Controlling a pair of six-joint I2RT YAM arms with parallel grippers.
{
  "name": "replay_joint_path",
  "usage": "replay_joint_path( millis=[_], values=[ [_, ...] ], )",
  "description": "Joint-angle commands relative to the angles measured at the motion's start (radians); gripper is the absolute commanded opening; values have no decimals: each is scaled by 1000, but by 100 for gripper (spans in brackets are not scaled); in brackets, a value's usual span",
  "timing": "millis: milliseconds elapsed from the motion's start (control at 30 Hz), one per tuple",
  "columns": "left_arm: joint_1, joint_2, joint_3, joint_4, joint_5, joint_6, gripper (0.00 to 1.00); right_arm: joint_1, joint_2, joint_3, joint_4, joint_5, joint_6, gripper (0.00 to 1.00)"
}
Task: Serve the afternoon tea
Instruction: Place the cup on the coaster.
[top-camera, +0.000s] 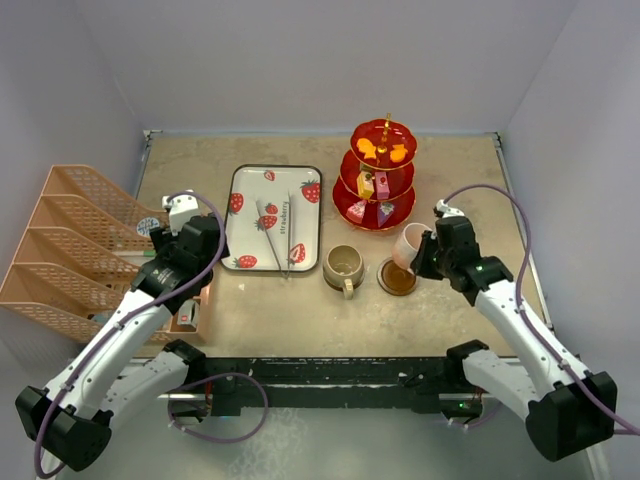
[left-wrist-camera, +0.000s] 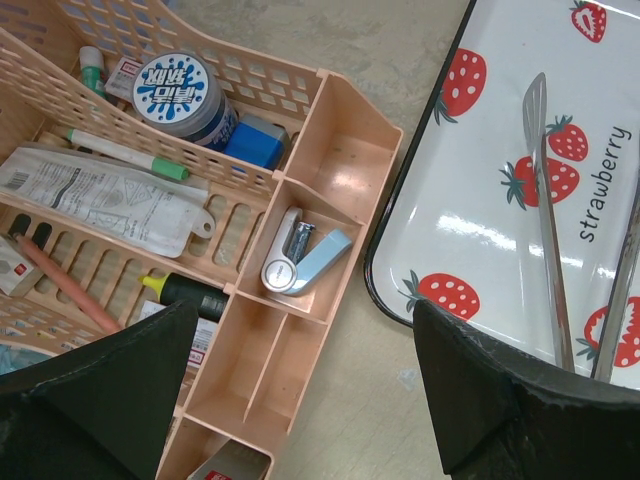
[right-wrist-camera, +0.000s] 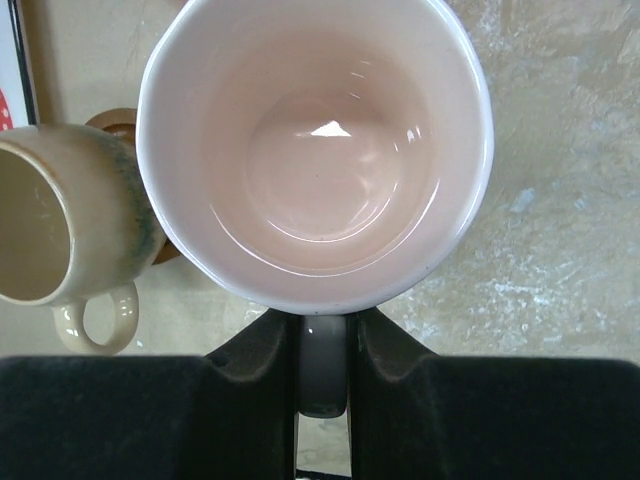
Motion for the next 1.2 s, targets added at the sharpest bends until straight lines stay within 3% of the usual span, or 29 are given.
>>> replay_joint_path(
  millis=[0,367,633,967,1167],
  values=[
    [-1,-11,34,17,-7,-1,86,100,-6,112,-29,150,80,0],
    [0,-13,38,15,-10,-4,87,313,55,84,-72,377,279,0],
    [0,-12,38,10,-16,-8,87,401,54,6,-66,464,429,0],
    [0,-8,40,8,-15,-8,87,409,88,-65,30,446,401,0],
    [0,-7,38,8,-19,-9,87,410,95,-76,53,439,373,13]
  ],
)
